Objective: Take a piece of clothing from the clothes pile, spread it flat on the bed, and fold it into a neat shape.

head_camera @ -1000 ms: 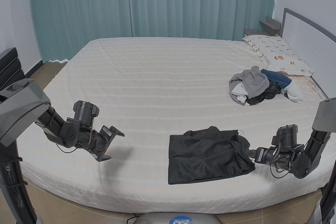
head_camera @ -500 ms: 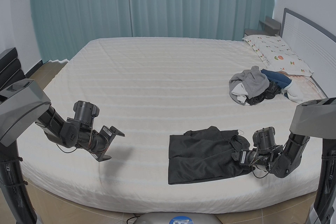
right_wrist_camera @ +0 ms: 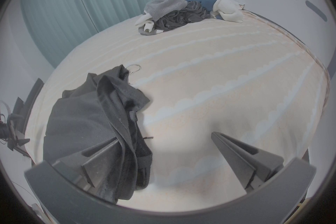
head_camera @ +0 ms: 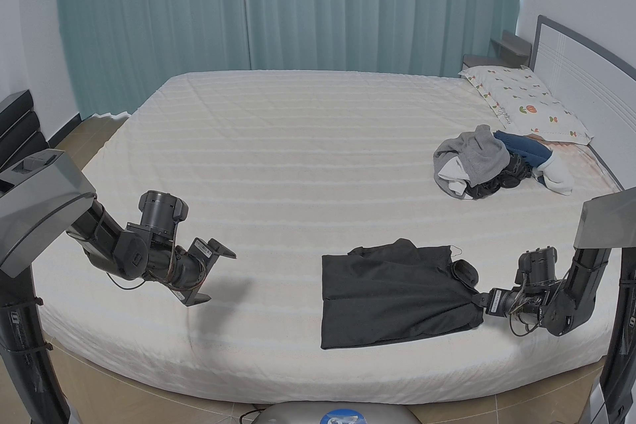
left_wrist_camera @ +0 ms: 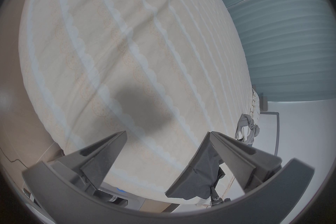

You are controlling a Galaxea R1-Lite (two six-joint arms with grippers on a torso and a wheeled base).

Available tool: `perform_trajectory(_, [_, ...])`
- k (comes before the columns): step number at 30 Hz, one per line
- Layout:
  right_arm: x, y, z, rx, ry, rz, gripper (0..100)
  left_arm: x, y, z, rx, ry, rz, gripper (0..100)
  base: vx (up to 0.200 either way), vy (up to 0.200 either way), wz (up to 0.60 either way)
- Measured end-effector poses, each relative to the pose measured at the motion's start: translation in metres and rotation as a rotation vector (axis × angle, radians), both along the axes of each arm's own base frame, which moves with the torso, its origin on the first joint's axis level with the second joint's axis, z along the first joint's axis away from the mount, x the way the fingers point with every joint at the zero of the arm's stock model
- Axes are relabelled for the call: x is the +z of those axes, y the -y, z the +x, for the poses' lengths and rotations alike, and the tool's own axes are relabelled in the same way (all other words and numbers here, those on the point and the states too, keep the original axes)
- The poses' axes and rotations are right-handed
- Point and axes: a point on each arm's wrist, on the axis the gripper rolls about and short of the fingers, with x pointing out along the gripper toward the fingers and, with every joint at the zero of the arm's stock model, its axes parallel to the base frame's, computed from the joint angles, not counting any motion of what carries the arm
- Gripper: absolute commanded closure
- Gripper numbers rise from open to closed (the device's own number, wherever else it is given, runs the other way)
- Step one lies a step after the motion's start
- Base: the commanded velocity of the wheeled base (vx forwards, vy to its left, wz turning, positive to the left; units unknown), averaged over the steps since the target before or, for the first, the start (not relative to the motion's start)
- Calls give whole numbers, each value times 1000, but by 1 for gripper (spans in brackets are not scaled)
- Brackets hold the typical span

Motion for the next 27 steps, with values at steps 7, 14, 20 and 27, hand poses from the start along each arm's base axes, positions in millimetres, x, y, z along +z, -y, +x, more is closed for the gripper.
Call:
perform_trajectory(7, [5,10,-3,40,60,110,0,0,0,0,1,1,2,0,0,0,0])
perform_trajectory(14, [19,7,3,101,175,207,0,0,0,0,2,1,-1,0,57,0,0])
perform_trajectory(20, [34,-5,22,93,247,296,0,1,-1,0,3,0,-5,0,200,0,0])
perform_trajectory(27, [34,-34,38,79,194,420,0,1,-1,0,5,2,-3,0,29,0,0])
